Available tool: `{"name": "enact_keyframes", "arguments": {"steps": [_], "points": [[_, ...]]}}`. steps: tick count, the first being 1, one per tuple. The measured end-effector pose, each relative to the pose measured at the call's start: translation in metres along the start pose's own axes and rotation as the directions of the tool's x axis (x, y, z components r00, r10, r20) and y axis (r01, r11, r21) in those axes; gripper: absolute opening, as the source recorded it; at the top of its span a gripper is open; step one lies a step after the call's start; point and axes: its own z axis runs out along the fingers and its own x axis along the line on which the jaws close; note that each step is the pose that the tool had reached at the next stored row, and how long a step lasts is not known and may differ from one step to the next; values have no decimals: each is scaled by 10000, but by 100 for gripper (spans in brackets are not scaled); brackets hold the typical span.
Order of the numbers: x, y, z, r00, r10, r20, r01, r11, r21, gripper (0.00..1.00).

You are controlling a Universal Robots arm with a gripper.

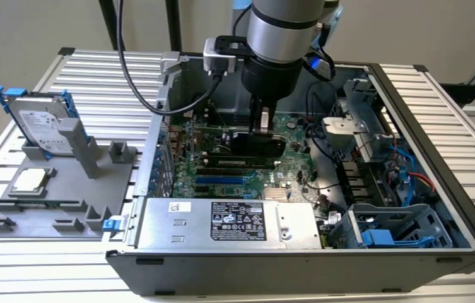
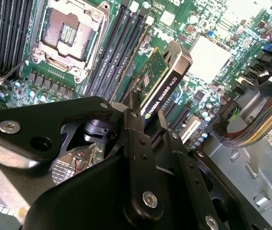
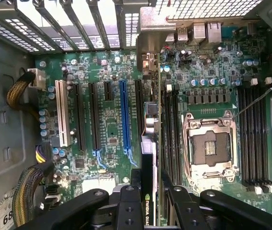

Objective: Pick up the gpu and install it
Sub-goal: 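Insert the gpu into the slot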

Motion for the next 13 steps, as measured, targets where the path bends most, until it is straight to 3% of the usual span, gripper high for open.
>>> {"name": "enact_keyframes", "arguments": {"steps": [13], "points": [[1,2,6,10000,-7,1,7,10000,0,0]]}}
